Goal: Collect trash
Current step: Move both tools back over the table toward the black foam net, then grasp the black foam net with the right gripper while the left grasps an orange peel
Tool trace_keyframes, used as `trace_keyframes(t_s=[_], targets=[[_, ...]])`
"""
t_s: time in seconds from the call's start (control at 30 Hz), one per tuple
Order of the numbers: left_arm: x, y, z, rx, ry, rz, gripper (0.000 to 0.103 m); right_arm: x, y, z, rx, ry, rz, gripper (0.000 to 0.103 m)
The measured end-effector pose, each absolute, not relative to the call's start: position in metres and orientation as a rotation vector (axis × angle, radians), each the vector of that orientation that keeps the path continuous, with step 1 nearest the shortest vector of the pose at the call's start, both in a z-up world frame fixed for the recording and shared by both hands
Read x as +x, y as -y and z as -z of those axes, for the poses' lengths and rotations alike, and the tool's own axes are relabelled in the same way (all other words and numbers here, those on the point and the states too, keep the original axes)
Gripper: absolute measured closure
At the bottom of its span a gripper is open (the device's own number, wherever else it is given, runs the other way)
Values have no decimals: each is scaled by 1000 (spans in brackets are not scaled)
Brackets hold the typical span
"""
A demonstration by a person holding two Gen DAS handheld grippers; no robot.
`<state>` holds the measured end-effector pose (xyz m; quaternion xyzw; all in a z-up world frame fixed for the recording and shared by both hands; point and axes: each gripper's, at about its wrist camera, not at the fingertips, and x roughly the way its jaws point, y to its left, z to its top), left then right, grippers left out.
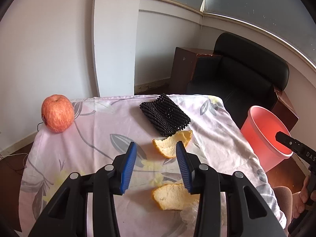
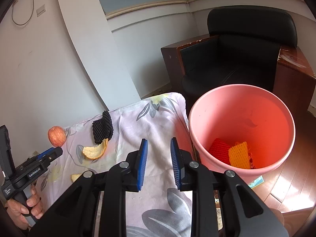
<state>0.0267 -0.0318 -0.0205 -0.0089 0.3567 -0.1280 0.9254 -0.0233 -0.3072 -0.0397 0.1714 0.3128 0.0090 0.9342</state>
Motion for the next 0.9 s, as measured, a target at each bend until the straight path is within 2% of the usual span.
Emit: trace_keyframes(t_s=[0.2, 0.27, 0.33, 0.47, 0.5, 0.6, 0.9], targets=[[63, 36, 47, -49, -812, 268, 63, 0, 286, 48, 347, -677, -96, 79], [73, 34, 56, -79, -847, 272, 68, 13, 277, 51, 349, -698, -143, 79], [82, 32, 63, -111, -879, 279, 77, 28, 265, 52, 342, -718, -181, 79], [95, 31, 76, -134, -924, 289, 84, 56, 241, 52, 310, -742, -258, 79], [97, 30, 79, -140, -933, 297, 90, 64, 236, 52, 301, -748, -273, 79], [98, 27, 82, -159, -932, 325, 96, 86, 220, 56, 278, -774, -302, 79], [87, 0, 67, -196, -860, 329, 99, 138, 193, 73, 221, -832, -313, 79]])
